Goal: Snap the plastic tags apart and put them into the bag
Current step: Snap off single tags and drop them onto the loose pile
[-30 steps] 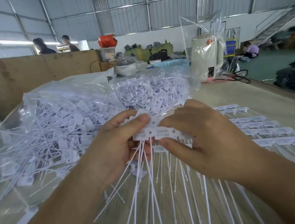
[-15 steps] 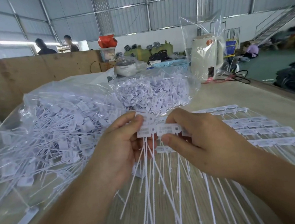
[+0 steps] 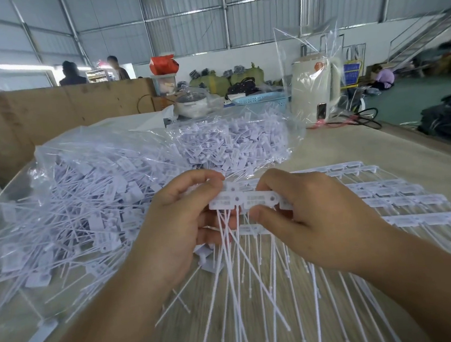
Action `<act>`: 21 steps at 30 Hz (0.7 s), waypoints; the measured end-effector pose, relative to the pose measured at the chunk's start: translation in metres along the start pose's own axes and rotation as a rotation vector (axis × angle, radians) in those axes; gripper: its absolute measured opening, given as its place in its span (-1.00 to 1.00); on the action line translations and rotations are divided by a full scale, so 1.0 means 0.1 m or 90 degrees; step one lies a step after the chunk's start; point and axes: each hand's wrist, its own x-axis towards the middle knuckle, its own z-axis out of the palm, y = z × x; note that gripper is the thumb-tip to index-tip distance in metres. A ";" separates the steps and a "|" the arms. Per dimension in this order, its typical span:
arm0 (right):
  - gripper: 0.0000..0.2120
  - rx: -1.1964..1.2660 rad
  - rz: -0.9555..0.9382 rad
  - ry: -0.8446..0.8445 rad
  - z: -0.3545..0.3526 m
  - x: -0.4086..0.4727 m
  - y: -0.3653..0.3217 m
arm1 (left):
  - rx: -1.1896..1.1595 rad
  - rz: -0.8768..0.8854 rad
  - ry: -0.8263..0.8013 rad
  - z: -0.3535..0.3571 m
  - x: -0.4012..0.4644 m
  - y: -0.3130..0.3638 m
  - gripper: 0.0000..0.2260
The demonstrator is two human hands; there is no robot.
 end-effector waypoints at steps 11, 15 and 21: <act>-0.71 0.002 0.030 -0.096 0.01 0.04 0.06 | 0.048 0.045 -0.009 0.00 -0.02 -0.04 -0.67; -0.65 -0.014 0.041 -0.064 0.03 0.05 0.04 | -0.017 0.035 0.004 0.05 -0.01 -0.04 -0.74; -0.70 -0.019 0.046 0.040 0.10 0.05 -0.05 | -0.136 0.008 0.037 0.14 -0.05 0.00 -0.89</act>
